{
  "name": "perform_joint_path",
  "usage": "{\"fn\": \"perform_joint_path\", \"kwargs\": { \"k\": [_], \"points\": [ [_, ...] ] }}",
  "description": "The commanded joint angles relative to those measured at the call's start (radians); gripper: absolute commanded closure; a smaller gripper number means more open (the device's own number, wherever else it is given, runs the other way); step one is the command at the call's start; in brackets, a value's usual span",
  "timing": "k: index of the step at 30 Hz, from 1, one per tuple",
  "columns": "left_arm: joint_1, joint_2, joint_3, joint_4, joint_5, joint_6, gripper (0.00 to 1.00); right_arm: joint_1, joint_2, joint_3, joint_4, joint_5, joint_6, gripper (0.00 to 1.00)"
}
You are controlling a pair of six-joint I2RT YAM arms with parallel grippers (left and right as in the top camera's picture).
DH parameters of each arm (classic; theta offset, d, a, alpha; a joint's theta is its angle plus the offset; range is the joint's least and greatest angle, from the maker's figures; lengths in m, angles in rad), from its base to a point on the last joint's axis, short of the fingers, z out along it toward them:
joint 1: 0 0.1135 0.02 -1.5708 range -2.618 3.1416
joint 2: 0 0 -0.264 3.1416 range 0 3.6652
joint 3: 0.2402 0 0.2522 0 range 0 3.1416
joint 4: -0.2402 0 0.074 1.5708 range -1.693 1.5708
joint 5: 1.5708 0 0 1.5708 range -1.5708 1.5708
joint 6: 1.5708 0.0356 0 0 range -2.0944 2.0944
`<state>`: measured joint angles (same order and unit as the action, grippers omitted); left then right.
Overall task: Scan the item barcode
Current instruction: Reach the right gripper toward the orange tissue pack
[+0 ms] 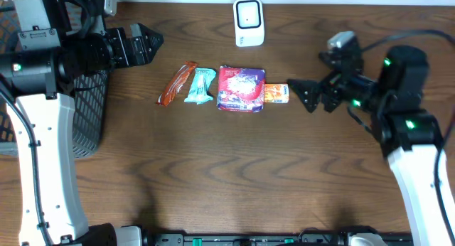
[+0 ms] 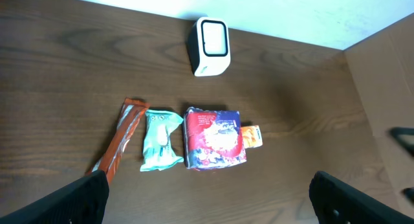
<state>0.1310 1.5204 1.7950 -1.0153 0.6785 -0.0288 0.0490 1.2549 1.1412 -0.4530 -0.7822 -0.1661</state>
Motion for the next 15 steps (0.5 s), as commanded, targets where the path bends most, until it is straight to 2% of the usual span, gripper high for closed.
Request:
{"fn": "perform_joint_path", "kwargs": {
  "k": [1, 5, 10, 13, 15],
  "points": [
    [0.002, 0.004, 0.004, 0.0, 0.01, 0.002, 0.02, -0.008, 0.068, 0.016, -0.004, -0.251, -0.002, 0.01],
    [0.002, 0.004, 0.004, 0.0, 0.01, 0.002, 0.02, 0.003, 0.14, 0.016, -0.005, -0.347, -0.002, 0.01],
    [0.002, 0.004, 0.004, 0.0, 0.01, 0.002, 0.02, 0.021, 0.195, 0.016, 0.023, -0.325, 0.026, 0.01],
    [0.002, 0.004, 0.004, 0.0, 0.01, 0.002, 0.02, 0.028, 0.206, 0.016, 0.021, -0.173, 0.14, 0.01],
    [0.002, 0.004, 0.004, 0.0, 0.01, 0.002, 0.02, 0.032, 0.206, 0.016, 0.006, -0.001, 0.241, 0.01]
  ]
}}
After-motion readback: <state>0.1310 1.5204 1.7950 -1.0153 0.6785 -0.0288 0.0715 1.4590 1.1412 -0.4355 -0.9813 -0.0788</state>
